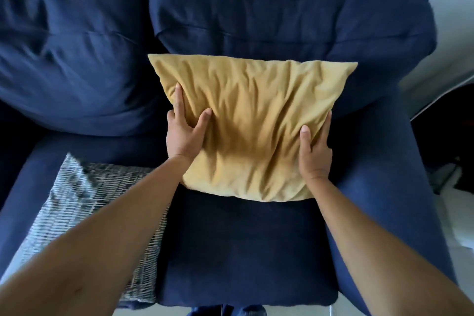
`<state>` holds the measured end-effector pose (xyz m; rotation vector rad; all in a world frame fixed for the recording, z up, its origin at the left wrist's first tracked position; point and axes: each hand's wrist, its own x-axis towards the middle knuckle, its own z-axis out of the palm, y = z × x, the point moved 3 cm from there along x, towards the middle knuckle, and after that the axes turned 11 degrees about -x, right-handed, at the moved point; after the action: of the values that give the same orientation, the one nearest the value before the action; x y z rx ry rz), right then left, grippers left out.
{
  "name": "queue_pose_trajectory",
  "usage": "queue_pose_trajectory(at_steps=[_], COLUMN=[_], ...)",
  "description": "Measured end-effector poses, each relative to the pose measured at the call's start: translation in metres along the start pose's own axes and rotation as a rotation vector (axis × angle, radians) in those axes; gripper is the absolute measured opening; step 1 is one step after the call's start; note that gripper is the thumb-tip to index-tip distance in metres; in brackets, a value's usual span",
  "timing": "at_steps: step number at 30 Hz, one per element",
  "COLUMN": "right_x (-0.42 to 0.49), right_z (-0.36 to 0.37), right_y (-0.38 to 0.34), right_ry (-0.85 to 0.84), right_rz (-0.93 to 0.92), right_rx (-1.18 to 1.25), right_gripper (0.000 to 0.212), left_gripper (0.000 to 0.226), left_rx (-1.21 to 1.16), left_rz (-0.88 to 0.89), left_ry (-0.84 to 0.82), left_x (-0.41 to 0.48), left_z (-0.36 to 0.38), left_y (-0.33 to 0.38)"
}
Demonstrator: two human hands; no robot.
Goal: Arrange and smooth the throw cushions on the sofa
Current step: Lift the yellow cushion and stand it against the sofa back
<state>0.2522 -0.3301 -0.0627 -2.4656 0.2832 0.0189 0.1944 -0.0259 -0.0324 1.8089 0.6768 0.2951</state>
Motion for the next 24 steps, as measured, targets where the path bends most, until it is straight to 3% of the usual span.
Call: queue_pose_trajectory(at_steps=[3,8,16,24], right_x=[0.007,0.01,-0.011,-0.076], right_z=[0.01,0.014,0.003,0.038], right_y=[0.017,0.018,-0.038,-0.153], right_ry=[-0.089,-0.046,0.244,0.22], right_rz=[0.01,0.013,-0.028,-0.425], right_rx=[-0.146,-0.154,-0.146,-0.021], right_gripper=[0.08,0.078,0.064,0.036], left_gripper=[0.094,0.094,0.069,0.044], left_rx=[0.098,0.113,0.182,0.35], left_rz=[-0.152,-0.15,-0.033,-0.113], left_ry=[-0.112,-0.111,-0.088,0.033], left_x=[0.017,0.021,0.009,0.01], left_z=[0.012,0.013,-0.029,-0.14], left_y=[-0.019,-0.023,-0.01,-0.042])
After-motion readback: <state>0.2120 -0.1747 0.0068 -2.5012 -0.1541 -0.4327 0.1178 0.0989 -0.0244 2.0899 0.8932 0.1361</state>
